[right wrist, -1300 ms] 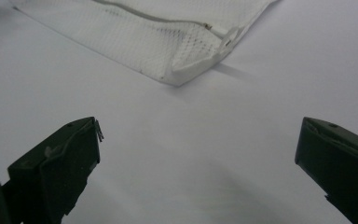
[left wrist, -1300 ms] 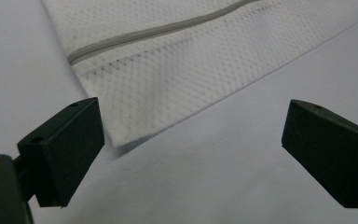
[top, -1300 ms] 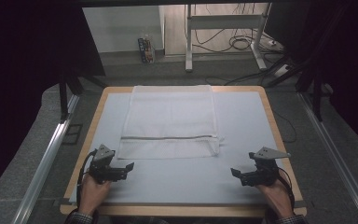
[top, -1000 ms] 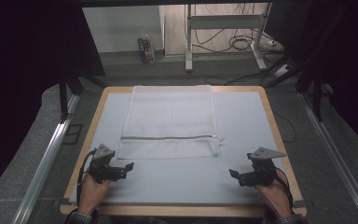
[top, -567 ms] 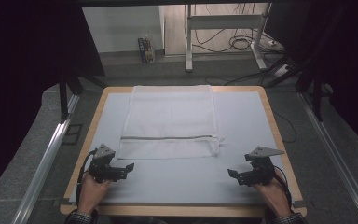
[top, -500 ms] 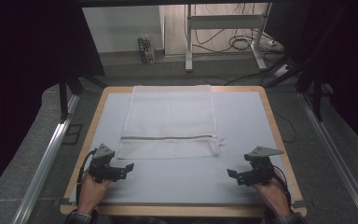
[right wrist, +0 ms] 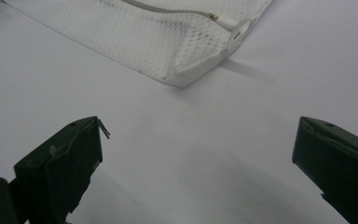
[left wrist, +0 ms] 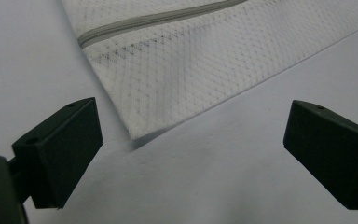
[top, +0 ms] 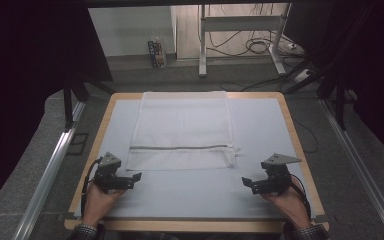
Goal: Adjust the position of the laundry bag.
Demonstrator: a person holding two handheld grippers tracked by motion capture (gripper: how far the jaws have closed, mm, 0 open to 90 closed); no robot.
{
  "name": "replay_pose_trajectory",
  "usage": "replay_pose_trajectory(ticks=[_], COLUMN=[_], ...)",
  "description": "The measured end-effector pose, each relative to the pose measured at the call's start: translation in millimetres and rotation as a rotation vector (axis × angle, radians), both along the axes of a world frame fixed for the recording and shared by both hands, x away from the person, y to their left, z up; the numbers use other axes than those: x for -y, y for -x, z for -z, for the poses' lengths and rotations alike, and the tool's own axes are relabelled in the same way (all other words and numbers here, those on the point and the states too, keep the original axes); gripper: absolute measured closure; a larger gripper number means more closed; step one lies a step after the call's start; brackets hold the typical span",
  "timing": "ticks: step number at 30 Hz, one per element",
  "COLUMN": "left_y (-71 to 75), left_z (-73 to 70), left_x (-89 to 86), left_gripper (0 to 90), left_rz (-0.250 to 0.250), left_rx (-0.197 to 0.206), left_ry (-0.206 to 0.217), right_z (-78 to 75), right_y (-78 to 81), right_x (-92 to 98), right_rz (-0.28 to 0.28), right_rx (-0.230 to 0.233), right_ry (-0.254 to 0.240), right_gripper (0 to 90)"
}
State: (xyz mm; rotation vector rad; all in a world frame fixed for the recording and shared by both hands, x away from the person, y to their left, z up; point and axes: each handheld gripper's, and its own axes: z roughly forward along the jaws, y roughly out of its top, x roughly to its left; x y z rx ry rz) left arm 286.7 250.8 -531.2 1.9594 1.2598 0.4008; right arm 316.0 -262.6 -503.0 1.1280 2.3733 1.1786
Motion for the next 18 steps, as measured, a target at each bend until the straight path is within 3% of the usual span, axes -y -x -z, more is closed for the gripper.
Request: replay_pose_trajectory(ticks=[9,18], left_y=[-9.4,-21.0], left_z=[-2.3,-1.2], left_x=[-1.1,-4.2], left_gripper=[5.8,10.4], left_rz=[0.008,-0.007], left_rx=[0.029,0.035], left_ry=[-0.008,-0.033], right_z=[-4.5,-8.0], right_y=[-11.8,-19.7], right_x=[-2.2,-10.3], right_rz=[0.009,0.0], right_rx=[-0.001,0.025], right_ry=[0.02,0.04], right_gripper=[10.6,28.9])
